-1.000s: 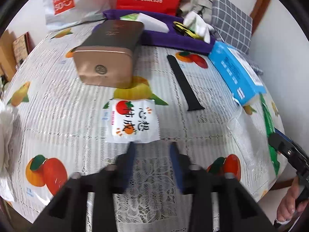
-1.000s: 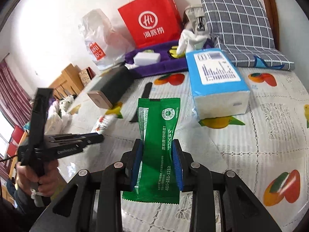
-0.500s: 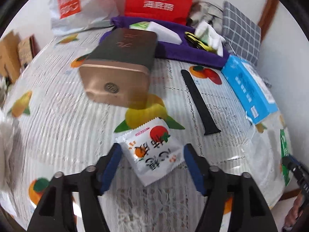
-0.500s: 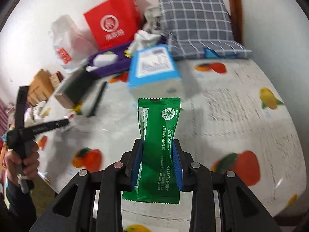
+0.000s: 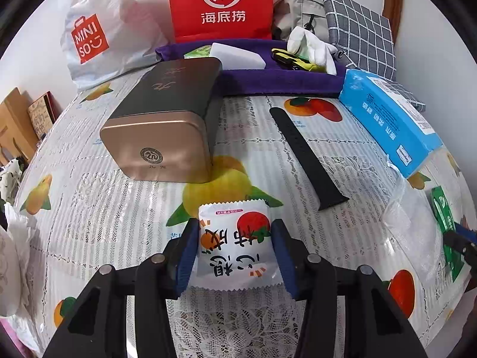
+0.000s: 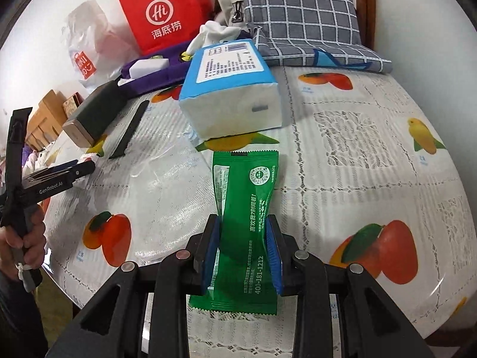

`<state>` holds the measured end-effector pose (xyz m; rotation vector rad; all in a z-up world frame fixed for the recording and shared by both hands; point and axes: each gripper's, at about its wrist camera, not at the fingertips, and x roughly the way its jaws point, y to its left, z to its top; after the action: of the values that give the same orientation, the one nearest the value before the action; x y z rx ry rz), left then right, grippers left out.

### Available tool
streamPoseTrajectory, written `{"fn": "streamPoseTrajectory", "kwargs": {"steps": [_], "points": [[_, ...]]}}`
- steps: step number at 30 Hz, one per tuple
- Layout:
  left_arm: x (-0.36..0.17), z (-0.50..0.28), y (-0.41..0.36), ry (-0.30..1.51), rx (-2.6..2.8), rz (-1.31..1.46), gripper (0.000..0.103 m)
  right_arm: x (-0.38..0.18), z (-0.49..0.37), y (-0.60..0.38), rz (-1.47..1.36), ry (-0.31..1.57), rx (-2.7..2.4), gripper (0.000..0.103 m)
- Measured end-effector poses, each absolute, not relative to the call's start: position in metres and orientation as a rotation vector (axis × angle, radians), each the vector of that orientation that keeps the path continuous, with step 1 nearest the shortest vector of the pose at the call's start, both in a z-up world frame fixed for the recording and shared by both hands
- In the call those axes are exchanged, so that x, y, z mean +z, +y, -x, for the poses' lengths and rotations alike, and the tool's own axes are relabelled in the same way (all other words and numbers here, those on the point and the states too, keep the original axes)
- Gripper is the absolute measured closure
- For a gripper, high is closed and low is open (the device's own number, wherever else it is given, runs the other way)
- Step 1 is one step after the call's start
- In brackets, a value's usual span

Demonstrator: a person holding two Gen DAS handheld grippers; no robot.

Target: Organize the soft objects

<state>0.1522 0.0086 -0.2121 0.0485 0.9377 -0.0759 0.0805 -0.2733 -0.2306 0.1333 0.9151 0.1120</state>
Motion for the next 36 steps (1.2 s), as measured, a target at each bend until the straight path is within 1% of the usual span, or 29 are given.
{"fn": "streamPoseTrajectory", "kwargs": {"steps": [8, 10, 11, 12, 20, 36], "points": [[-0.206, -0.145, 0.017, 0.951, -0.121, 0.012, 0.072, -0.213, -0.082, -0.265, -0.152, 0.890, 0.152, 0.072], [-0.202, -0.144, 0.022, 0.951, -0.136, 0.051, 0.081, -0.208, -0.082, -0.262, -0.146, 0.881, 0.160, 0.072], [-0.200, -0.144, 0.023, 0.950, -0.141, 0.061, 0.086, -0.205, -0.082, -0.261, -0.144, 0.877, 0.162, 0.072], [-0.198, -0.143, 0.024, 0.955, -0.146, 0.067, 0.089, -0.203, -0.082, -0.260, -0.143, 0.873, 0.165, 0.072], [-0.191, -0.139, 0.027, 0.955, -0.141, 0.073, 0.093, -0.183, -0.084, -0.256, -0.133, 0.840, 0.184, 0.072], [-0.129, -0.149, 0.024, 0.865, -0.144, 0.069, 0.093, -0.146, -0.108, -0.250, -0.109, 0.782, 0.204, 0.072]]}}
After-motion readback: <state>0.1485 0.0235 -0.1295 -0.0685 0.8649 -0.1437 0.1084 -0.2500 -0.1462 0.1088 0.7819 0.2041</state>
